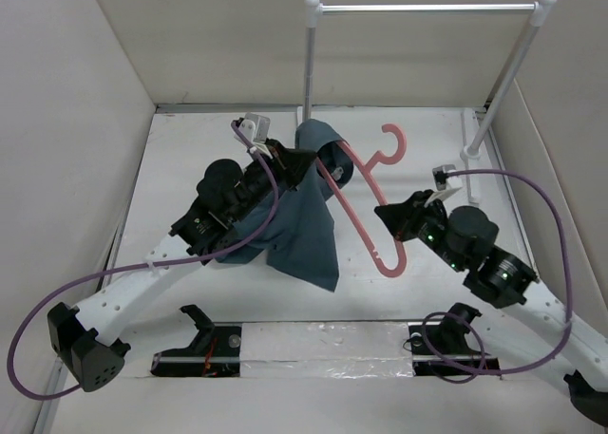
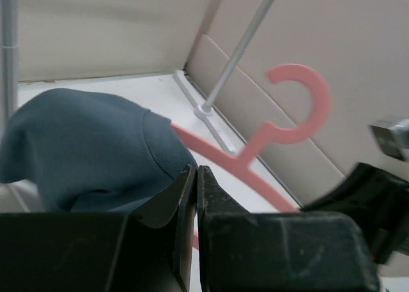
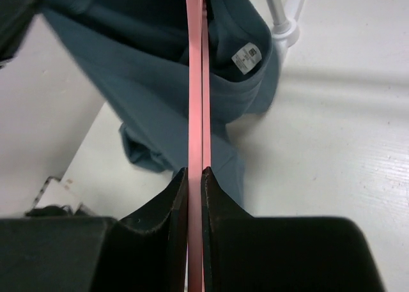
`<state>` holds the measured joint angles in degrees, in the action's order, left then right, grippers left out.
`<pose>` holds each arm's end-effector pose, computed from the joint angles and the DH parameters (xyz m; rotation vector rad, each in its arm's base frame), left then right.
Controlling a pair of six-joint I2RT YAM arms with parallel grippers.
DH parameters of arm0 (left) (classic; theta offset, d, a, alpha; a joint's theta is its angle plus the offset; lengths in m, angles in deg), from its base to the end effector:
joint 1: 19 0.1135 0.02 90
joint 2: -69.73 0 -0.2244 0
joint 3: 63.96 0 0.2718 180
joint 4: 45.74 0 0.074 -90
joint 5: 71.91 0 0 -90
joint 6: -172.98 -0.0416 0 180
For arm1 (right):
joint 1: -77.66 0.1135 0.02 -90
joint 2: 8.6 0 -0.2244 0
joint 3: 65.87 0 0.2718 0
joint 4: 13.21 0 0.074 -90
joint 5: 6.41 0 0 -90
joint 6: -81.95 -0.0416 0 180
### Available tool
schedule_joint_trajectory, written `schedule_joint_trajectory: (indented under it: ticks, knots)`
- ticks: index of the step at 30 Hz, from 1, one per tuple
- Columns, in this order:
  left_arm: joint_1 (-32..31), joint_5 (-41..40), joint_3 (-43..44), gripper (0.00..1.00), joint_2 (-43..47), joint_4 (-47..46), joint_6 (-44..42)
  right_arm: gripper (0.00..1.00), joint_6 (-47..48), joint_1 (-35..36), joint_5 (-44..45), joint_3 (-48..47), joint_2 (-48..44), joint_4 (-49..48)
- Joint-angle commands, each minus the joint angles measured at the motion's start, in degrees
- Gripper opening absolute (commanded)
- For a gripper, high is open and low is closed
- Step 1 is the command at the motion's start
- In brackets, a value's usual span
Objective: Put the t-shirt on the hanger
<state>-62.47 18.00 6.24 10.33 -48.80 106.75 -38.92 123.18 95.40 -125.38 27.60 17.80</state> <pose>0.2069 -0.1960 0.3853 0.2377 1.3772 -0.9870 0.1478 0.1383 0.3382 -0.0668 1.7697 0.8097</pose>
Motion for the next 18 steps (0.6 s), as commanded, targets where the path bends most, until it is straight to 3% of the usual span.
schedule_joint_trajectory:
  ticks: [1,7,15,18]
  knots:
    - [-0.31,8.43,1.70,0.00,1.91,-5.28,2.07,0.00,1.25,0.19,6.45,2.55,2.63,-17.61]
    - [-0.31,11.43,-0.14,0.00,2.71,-5.02,2.77,0.00,5.20,6.94,15.77,2.20,8.70,-33.86]
    - [-0.31,22.77,2.66,0.00,-2.65,-5.54,2.33,0.00,9.16,11.87,12.62,4.92,25.81,-57.70]
    - [-6.61,17.35,6.69,0.00,-4.49,0.67,-2.04,0.00,10.74,12.93,13.58,8.25,31.27,-71.66]
